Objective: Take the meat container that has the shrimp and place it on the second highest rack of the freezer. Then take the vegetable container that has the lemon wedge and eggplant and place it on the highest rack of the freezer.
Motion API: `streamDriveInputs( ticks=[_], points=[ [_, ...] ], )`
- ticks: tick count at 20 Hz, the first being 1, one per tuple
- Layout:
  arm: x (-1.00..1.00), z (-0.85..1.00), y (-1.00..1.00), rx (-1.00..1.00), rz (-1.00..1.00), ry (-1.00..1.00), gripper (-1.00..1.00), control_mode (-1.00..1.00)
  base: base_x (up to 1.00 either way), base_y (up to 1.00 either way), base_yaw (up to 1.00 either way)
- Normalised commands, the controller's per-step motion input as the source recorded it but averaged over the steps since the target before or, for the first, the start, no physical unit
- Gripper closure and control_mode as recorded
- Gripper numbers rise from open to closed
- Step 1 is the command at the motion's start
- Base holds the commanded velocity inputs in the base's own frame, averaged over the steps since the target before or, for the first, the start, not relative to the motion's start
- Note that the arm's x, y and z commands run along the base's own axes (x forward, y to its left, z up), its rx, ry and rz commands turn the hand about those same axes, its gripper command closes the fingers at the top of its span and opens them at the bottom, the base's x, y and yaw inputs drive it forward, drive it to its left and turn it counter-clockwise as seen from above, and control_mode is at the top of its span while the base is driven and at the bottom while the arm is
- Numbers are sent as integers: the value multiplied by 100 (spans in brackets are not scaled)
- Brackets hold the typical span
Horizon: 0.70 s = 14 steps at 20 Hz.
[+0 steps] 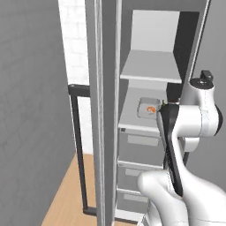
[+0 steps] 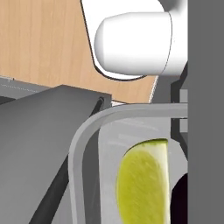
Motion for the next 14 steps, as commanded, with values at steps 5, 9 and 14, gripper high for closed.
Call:
streamDriveInputs(
  ticks=[5, 9, 14],
  points=[
    [0, 0, 0, 0, 0, 0, 100, 100, 34, 59, -15],
    [0, 0, 0, 0, 0, 0, 100, 100, 45, 61, -4],
    [0, 0, 0, 0, 0, 0, 100, 100, 60, 46, 1]
  ],
)
